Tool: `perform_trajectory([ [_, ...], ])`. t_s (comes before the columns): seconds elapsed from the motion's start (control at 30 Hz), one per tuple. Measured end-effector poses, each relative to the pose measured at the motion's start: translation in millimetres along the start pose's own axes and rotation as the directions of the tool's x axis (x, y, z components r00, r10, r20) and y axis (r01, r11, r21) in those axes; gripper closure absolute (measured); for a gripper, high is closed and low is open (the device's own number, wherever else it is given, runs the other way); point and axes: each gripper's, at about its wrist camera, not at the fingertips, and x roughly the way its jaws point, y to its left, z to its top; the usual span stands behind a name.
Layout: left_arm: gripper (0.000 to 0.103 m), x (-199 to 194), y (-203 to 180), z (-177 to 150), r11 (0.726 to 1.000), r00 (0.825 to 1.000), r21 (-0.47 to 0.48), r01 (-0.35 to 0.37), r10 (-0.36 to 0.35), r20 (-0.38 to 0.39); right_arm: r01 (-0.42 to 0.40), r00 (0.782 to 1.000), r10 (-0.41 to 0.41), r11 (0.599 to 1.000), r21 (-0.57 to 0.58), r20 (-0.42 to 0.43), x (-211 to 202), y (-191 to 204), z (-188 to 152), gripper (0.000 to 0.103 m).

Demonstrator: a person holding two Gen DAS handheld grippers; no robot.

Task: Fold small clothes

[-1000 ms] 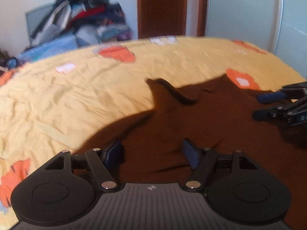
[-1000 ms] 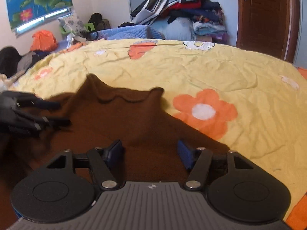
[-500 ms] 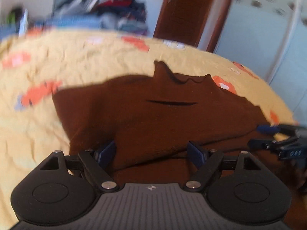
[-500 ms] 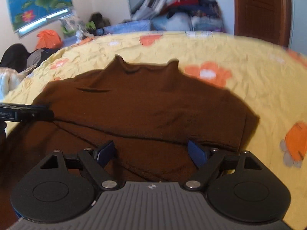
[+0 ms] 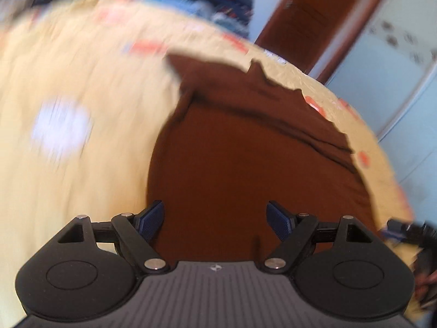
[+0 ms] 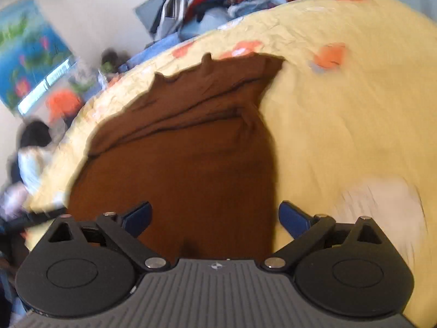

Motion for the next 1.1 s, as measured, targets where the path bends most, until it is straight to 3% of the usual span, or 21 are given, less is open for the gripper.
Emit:
perform_trajectory([
  [0.07, 0.021, -12.7, 13.9, -9.9, 0.986, 0.992, -0.121, 0.118, -0.124, -0.037, -0.066, 0.997, 0.071, 0.99, 0.123, -0.033, -20.3, -11.7, -14.0, 0.003],
  [0.1, 0.02, -12.4, 24.4, -15.5, 0.952, 0.968, -0.211, 0.222, -0.241, -0.068, -0.109, 0.99, 0.123, 0.977, 0.182, -0.067, -25.2, -15.8, -19.1, 0.003],
  [0.13, 0.019, -9.0, 32.6, -20.9, 0.908, 0.932, -0.285, 0.308, -0.348, -0.1, -0.161, 0.977, 0.189, 0.958, 0.239, -0.099, -27.3, -20.4, -24.2, 0.001],
  [0.17, 0.019, -1.5, 41.7, -29.1, 0.849, 0.885, -0.381, 0.366, -0.444, -0.141, -0.208, 0.957, 0.256, 0.933, 0.294, -0.135, -27.0, -24.2, -28.9, 0.001],
  [0.2, 0.021, 1.6, 47.0, -35.3, 0.814, 0.859, -0.432, 0.389, -0.49, -0.148, -0.247, 0.937, 0.312, 0.911, 0.332, -0.159, -26.4, -25.1, -33.4, 0.001],
  [0.4, 0.021, -5.5, 47.5, -39.0, 0.801, 0.827, -0.439, 0.407, -0.527, -0.194, -0.31, 0.877, 0.408, 0.883, 0.351, -0.252, -24.0, -9.3, -46.6, 0.001],
  [0.47, 0.022, -5.4, 46.8, -41.2, 0.812, 0.834, -0.43, 0.395, -0.513, -0.202, -0.323, 0.874, 0.415, 0.885, 0.335, -0.253, -27.4, -5.3, -50.4, 0.002],
  [0.53, 0.022, -11.8, 46.5, -45.8, 0.812, 0.837, -0.43, 0.395, -0.511, -0.197, -0.304, 0.886, 0.39, 0.897, 0.32, -0.251, -29.3, -2.0, -51.2, 0.007],
  [0.7, 0.021, -37.5, 50.7, -33.2, 0.898, 0.908, -0.302, 0.321, -0.382, -0.173, -0.287, 0.895, 0.38, 0.891, 0.352, -0.233, -34.8, -9.3, -59.0, 0.015],
  [0.77, 0.021, -38.9, 57.0, -29.9, 0.914, 0.926, -0.295, 0.277, -0.336, -0.171, -0.284, 0.896, 0.381, 0.887, 0.364, -0.229, -33.3, -14.3, -58.7, 0.015],
  [0.87, 0.021, -40.2, 66.1, -31.4, 0.901, 0.928, -0.33, 0.282, -0.344, -0.146, -0.271, 0.904, 0.365, 0.892, 0.362, -0.223, -28.8, -12.1, -54.0, 0.014],
  [1.0, 0.021, -41.5, 63.2, -26.7, 0.921, 0.943, -0.284, 0.265, -0.31, -0.123, -0.263, 0.91, 0.355, 0.894, 0.363, -0.214, -26.6, -12.8, -51.7, 0.013],
  [1.1, 0.021, -35.2, 68.3, -20.1, 0.921, 0.948, -0.292, 0.259, -0.3, -0.107, -0.264, 0.909, 0.357, 0.891, 0.369, -0.213, -23.6, -14.1, -48.8, 0.012],
])
